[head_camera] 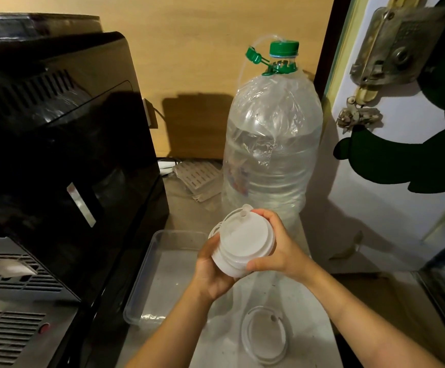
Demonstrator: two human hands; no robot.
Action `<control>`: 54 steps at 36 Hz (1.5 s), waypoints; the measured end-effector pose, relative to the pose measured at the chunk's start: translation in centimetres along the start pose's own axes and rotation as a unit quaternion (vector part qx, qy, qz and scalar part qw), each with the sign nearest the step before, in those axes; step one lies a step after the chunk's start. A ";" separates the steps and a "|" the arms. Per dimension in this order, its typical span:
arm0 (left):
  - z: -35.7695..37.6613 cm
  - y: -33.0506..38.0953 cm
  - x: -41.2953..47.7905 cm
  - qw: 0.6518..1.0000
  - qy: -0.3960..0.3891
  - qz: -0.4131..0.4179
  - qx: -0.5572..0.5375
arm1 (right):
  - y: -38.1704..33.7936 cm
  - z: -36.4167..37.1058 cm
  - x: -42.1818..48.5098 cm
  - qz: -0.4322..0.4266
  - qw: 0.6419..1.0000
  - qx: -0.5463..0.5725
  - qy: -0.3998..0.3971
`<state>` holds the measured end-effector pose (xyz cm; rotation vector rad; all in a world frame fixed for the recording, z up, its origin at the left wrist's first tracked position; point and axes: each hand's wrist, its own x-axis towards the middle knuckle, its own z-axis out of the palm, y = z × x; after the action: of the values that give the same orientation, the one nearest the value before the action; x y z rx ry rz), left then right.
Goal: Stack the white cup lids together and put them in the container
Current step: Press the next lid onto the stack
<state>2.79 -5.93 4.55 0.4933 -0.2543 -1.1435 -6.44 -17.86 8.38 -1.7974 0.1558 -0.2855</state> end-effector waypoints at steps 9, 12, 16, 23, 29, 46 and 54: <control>0.0 0.2 0.1 1.000 -0.021 0.013 0.012 | 0.5 -0.7 -0.1 0.016 0.993 -0.109 -0.032; 0.2 0.2 0.1 0.999 -0.036 0.010 0.037 | 0.6 -0.9 -0.1 0.025 0.988 -0.147 -0.040; 0.2 0.2 0.0 0.998 -0.036 0.002 0.060 | 0.5 -0.9 -0.1 0.026 0.983 -0.174 -0.047; 0.0 0.4 -0.2 0.997 -0.042 -0.008 0.064 | 0.1 -0.6 -0.1 0.023 0.978 -0.199 -0.054; -0.3 0.6 -0.6 0.998 -0.036 -0.014 0.045 | 0.1 -0.1 -0.2 0.016 0.977 -0.207 -0.057; -0.7 0.9 -1.8 0.995 -0.046 -0.035 0.079 | -0.2 0.7 -0.2 0.011 0.964 -0.248 -0.090; -1.3 0.7 -2.4 0.996 -0.033 -0.040 0.072 | -0.2 1.2 -0.3 0.013 0.964 -0.239 -0.113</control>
<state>2.94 -3.16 3.90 0.5985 -0.3795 -1.2263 -6.37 -16.60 8.23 -2.2896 0.0901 -0.0177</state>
